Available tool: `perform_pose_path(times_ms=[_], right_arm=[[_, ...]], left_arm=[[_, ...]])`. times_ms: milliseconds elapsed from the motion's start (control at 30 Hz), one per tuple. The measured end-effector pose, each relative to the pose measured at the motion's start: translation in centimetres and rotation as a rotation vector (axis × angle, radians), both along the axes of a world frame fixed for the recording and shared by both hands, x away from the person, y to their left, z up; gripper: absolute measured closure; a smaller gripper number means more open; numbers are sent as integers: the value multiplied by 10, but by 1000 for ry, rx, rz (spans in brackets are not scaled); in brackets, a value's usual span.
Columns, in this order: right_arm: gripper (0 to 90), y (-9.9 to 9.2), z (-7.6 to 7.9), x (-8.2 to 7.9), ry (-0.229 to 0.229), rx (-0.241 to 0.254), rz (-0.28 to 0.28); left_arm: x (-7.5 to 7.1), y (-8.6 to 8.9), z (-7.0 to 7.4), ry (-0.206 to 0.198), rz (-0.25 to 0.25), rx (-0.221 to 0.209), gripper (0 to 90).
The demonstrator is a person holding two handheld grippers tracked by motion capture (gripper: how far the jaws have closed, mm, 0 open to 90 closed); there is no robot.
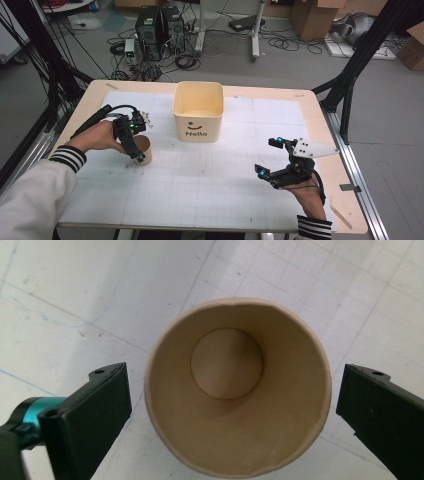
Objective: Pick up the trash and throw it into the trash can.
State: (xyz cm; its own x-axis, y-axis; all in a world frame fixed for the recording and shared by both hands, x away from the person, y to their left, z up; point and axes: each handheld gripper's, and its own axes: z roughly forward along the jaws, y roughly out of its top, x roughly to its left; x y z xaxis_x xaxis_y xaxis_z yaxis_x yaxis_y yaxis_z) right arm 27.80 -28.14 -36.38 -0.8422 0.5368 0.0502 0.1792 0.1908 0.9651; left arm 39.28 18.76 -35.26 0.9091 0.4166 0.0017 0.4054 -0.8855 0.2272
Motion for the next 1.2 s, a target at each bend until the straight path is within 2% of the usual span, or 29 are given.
perform_pose_path(times_ms=[133, 567, 833, 933, 1200], right_arm=[[2, 0, 0, 0, -6, 0, 2], [2, -1, 0, 0, -3, 0, -1], [2, -1, 0, 0, -5, 3, 1], [2, 0, 0, 0, -7, 2, 2], [2, 0, 0, 0, 2, 2, -2]], left_arm=[[0, 1, -7, -8, 11, 0, 17], [0, -5, -20, -27, 0, 28, 17], [-3, -2, -29, -28, 10, 19, 17], [-2, -1, -33, -26, 11, 34, 17], [-1, 0, -34, -27, 21, 20, 17]])
